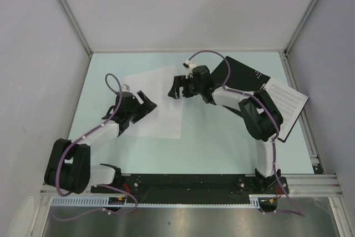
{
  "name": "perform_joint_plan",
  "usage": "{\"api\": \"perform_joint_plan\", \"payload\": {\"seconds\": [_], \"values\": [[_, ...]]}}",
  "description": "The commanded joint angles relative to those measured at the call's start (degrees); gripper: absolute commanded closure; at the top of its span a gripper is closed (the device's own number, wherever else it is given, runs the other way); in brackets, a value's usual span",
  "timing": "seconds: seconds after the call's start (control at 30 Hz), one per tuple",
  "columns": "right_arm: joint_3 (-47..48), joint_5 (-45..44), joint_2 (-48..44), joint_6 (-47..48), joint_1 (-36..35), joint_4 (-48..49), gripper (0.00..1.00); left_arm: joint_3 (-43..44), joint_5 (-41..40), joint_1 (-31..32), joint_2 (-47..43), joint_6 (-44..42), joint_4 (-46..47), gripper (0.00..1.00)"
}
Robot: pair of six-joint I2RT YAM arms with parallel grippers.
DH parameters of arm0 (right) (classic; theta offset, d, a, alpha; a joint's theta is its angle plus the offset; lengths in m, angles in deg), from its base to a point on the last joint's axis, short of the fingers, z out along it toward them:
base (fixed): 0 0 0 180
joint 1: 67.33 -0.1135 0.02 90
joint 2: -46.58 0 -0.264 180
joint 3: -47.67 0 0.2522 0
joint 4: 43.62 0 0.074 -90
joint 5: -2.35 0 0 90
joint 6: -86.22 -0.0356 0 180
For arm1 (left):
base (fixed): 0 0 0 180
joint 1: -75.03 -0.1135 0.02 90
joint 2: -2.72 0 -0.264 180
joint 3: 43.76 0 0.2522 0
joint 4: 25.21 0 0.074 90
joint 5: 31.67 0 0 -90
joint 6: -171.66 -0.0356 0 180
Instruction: Put the files into the folder
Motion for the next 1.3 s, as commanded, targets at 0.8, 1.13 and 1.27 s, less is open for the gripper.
{"api": "perform_joint_plan", "payload": {"seconds": [0.8,1.13,1.27], "values": [[20.96,5.71,14.42,28.26,-8.21,-26.6,0.08,-12.86,-2.32,-0.04,-4.14,8.91,5.5,0.09],[15.15,19.87,8.53,10.86,-4.52,-21.16,0.07,-14.27,-2.23,-0.04,-3.44,8.83,7.43,0.09],[10.16,24.17,6.87,4.53,-3.29,-16.34,0.09,-13.31,-2.06,-0.04,-4.14,6.9,6.82,0.09]]}}
